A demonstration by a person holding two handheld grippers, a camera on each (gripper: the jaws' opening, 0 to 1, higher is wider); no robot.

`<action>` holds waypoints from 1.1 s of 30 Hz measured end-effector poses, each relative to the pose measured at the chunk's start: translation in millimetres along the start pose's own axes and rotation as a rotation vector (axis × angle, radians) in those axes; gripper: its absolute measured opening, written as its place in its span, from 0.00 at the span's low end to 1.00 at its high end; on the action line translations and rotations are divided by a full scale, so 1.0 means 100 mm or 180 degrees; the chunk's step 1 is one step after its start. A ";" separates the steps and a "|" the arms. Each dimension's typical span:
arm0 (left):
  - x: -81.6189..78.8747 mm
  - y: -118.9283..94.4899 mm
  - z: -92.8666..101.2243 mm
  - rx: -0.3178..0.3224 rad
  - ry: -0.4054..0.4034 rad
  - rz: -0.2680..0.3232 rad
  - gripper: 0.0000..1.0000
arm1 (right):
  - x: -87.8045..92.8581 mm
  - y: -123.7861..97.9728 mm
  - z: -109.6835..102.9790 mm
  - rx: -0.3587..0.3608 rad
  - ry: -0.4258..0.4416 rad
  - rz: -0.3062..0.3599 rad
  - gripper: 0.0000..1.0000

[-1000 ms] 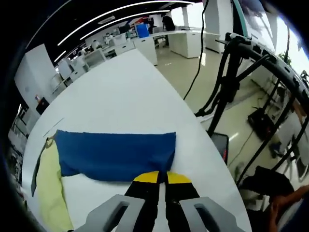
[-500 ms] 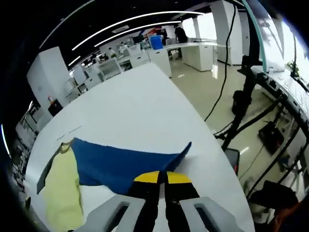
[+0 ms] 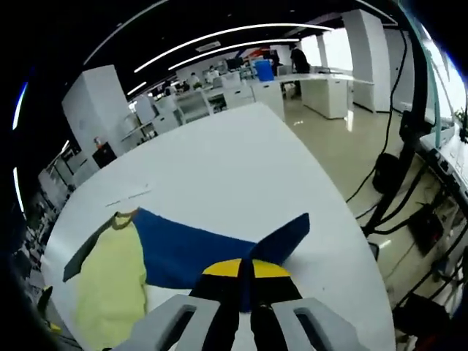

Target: Fold the garment on the visible template until the final outline fits inside the template.

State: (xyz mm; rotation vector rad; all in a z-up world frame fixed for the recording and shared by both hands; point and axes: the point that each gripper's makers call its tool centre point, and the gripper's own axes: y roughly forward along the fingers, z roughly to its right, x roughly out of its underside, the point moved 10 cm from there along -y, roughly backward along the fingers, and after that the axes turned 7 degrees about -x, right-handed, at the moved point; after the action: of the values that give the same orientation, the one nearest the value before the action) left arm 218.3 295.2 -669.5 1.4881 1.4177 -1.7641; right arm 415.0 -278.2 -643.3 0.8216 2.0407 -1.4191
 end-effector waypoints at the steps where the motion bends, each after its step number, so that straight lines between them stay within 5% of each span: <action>1: 0.00 0.00 0.00 -0.0002 0.0002 0.0002 0.99 | 0.00 0.00 -0.02 -0.0008 -0.0013 -0.0002 0.00; 33: 0.08 -0.05 -0.03 -0.0098 -0.0050 -0.0056 0.99 | -0.03 0.52 -0.81 -0.0580 -0.0244 -0.0024 0.00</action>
State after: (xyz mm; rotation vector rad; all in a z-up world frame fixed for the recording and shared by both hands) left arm 212.8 302.2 -674.3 1.4471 1.4478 -1.7528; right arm 448.9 -188.1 -648.4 0.6734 2.0799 -1.2272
